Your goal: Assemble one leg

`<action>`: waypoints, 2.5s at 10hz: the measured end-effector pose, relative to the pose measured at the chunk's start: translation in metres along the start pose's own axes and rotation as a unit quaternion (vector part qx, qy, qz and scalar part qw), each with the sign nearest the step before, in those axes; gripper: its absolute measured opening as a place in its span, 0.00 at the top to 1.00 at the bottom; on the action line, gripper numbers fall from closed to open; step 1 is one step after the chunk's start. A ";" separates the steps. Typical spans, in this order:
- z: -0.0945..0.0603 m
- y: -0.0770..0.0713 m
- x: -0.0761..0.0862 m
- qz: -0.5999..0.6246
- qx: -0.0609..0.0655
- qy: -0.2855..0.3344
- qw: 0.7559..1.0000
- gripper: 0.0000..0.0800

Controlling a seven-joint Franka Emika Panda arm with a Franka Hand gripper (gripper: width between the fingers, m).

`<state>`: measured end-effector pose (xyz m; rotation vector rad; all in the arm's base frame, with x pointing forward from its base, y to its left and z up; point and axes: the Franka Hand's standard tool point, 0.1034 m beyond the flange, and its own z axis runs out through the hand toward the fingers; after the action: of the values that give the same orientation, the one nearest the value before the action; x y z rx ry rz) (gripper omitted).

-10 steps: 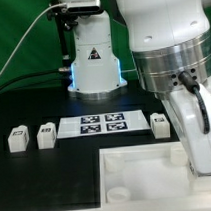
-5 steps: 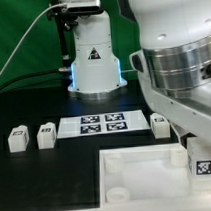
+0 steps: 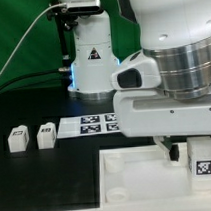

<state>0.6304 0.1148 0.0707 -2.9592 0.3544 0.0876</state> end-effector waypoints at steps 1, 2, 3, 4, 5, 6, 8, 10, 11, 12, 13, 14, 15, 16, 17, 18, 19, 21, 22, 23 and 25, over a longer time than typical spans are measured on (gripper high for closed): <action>0.000 0.000 0.000 0.001 0.001 0.001 1.000 0.19; 0.000 0.000 0.000 0.018 0.001 0.001 1.000 0.19; 0.000 -0.001 0.000 0.041 0.003 0.000 0.999 0.33; 0.001 -0.003 -0.001 0.104 0.007 -0.001 0.995 0.56; 0.002 0.000 -0.002 0.166 0.004 -0.006 0.986 0.62; 0.002 0.000 -0.002 0.217 0.005 -0.006 0.976 0.62; 0.002 0.001 -0.001 0.351 0.015 -0.008 0.936 0.62; 0.004 0.002 -0.001 0.510 0.039 -0.003 0.859 0.62; 0.004 0.002 -0.002 0.569 0.048 -0.001 0.821 0.63; 0.004 0.003 -0.001 0.603 0.064 -0.001 0.795 0.63; 0.004 0.004 -0.002 0.661 0.084 -0.001 0.746 0.63; 0.004 0.003 -0.003 0.643 0.085 0.000 0.761 0.63; 0.005 0.004 -0.003 0.622 0.084 0.002 0.778 0.63; 0.006 0.003 -0.003 0.622 0.084 0.002 0.778 0.40; 0.004 0.002 -0.003 0.523 0.073 0.012 0.849 0.26; 0.002 -0.001 -0.002 0.432 0.064 0.024 0.899 0.26; 0.004 0.001 -0.002 0.367 0.062 0.028 0.928 0.20; 0.004 0.002 -0.002 0.266 0.057 0.035 0.962 0.19; 0.003 0.002 -0.002 0.183 0.047 0.042 0.981 0.19; 0.001 -0.001 -0.001 0.081 0.021 0.054 0.995 0.19; 0.002 0.001 0.001 -0.002 0.010 0.061 0.998 0.19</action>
Offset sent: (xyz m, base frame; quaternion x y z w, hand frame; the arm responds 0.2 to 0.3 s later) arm 0.0000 0.0000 0.0000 0.0000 0.0000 0.2280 0.9737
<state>0.6310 0.1139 0.0689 -2.9519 0.3616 -0.0960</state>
